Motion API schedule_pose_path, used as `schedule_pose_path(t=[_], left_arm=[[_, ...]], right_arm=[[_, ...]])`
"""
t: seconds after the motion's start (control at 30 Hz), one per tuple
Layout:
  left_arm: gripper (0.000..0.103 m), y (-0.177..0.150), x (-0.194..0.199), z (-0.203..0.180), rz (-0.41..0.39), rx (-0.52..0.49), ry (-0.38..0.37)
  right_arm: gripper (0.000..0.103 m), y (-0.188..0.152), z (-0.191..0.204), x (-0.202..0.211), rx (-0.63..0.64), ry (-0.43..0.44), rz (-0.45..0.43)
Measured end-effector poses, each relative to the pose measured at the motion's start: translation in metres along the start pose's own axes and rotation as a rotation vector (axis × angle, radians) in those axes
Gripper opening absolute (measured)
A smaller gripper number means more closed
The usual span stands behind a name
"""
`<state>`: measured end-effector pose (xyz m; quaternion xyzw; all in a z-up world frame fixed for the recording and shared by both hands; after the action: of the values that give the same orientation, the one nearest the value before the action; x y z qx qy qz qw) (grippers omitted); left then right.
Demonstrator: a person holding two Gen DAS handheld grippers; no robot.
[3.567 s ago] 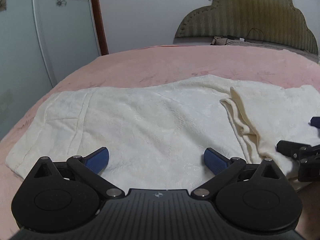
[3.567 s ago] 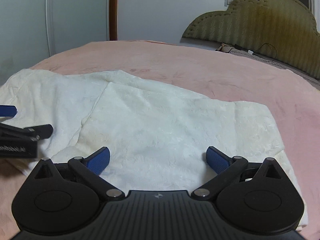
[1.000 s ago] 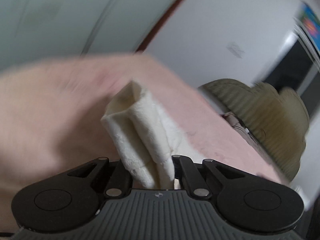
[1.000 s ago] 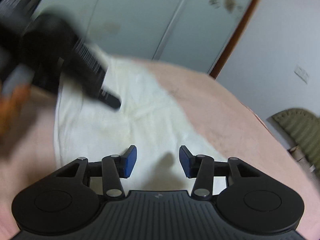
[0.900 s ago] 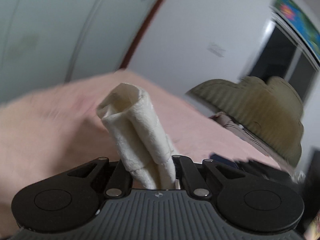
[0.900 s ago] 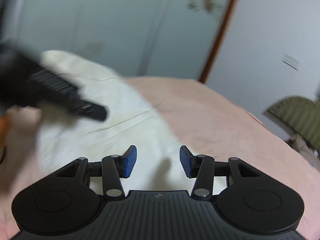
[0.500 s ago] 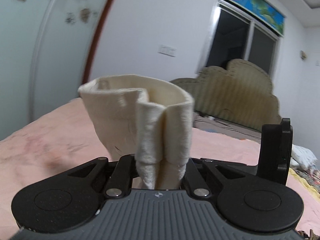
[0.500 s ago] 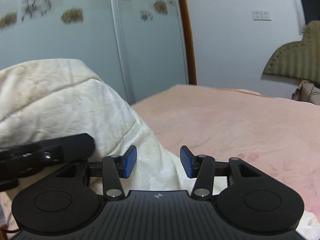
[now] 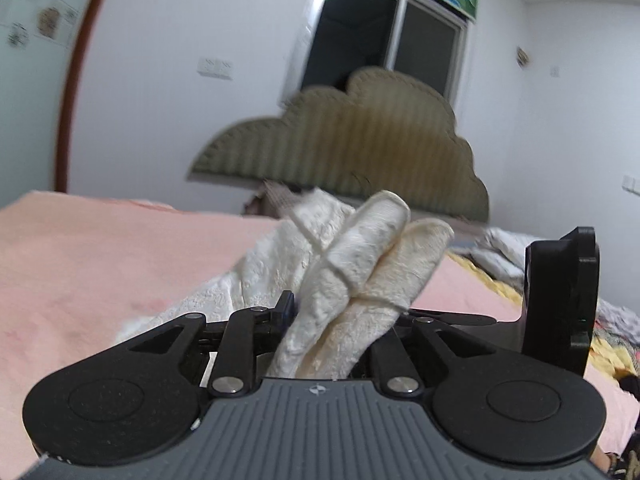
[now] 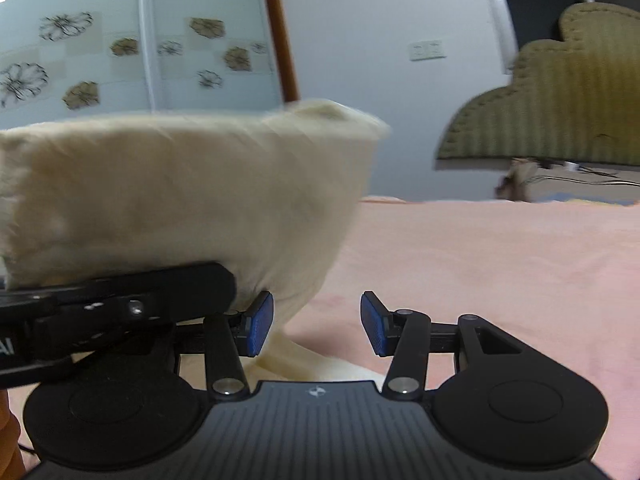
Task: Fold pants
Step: 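Fold the lifted pants end over the rest with the left gripper, then open the left gripper and release the pants onto the bed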
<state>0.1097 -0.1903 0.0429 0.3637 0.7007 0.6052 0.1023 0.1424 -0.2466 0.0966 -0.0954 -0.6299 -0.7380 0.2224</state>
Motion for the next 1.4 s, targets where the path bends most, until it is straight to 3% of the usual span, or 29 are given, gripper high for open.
schedule_pose_path(t=[0.3, 0.43, 0.57, 0.67, 0.7, 0.73, 0.8, 0.87, 0.93, 1.0, 1.07, 1.17, 1.23, 1.3, 1.4], left_arm=[[0.022, -0.055, -0.059, -0.034, 0.163, 0.023, -0.056], [0.024, -0.078, -0.082, -0.043, 0.231, -0.023, -0.073], [0.027, -0.096, -0.087, -0.043, 0.327, -0.104, -0.094], [0.050, -0.095, -0.073, -0.041, 0.363, -0.067, -0.182], [0.064, -0.093, -0.065, -0.039, 0.354, -0.021, -0.237], [0.081, -0.091, -0.057, -0.040, 0.332, 0.040, -0.305], [0.094, -0.079, -0.047, -0.034, 0.286, 0.116, -0.366], [0.093, -0.064, -0.038, -0.020, 0.226, 0.117, -0.329], [0.093, -0.053, -0.034, 0.006, 0.180, 0.091, -0.219], [0.091, -0.050, -0.036, 0.041, 0.179, 0.098, -0.070], [0.089, -0.056, -0.038, 0.074, 0.215, 0.150, 0.020], [0.089, -0.071, -0.045, 0.106, 0.291, 0.206, 0.055], [0.077, -0.081, -0.051, 0.118, 0.357, 0.181, 0.076], [0.075, -0.078, -0.044, 0.119, 0.328, 0.160, 0.086], [0.077, -0.068, -0.026, 0.107, 0.262, 0.152, 0.003]], right_arm=[[0.049, -0.053, -0.069, 0.008, -0.068, -0.139, 0.124], [0.061, -0.073, -0.088, 0.024, -0.080, -0.167, 0.178], [0.062, -0.091, -0.120, 0.058, -0.138, -0.288, 0.195], [0.062, -0.090, -0.149, 0.092, -0.259, -0.399, 0.125], [0.062, -0.086, -0.155, 0.101, -0.307, -0.424, 0.089], [0.063, -0.079, -0.158, 0.109, -0.348, -0.430, 0.051], [0.064, -0.060, -0.148, 0.113, -0.367, -0.386, -0.017], [0.064, -0.041, -0.126, 0.105, -0.319, -0.336, -0.044], [0.064, -0.027, -0.097, 0.088, -0.237, -0.262, -0.040], [0.064, -0.023, -0.070, 0.066, -0.162, -0.191, 0.001], [0.063, -0.027, -0.048, 0.041, -0.100, -0.144, 0.062], [0.062, -0.045, -0.032, 0.012, -0.053, -0.113, 0.167], [0.062, -0.070, -0.026, 0.006, -0.027, -0.179, 0.228], [0.062, -0.080, -0.033, 0.009, -0.033, -0.242, 0.239], [0.064, -0.072, -0.025, 0.030, -0.076, -0.235, 0.183]])
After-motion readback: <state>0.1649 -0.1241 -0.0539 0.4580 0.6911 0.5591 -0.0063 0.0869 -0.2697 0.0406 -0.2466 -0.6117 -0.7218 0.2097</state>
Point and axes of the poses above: each gripper's, at about its wrist camera, not at the fingertips, and x roughly against the way its jaws point, z to its left, y to its top, the point moved 8 cm from there along -x, roughly the way its jaws point, and after that the axes turned 6 degrees about -y, right-handed, at the moved point
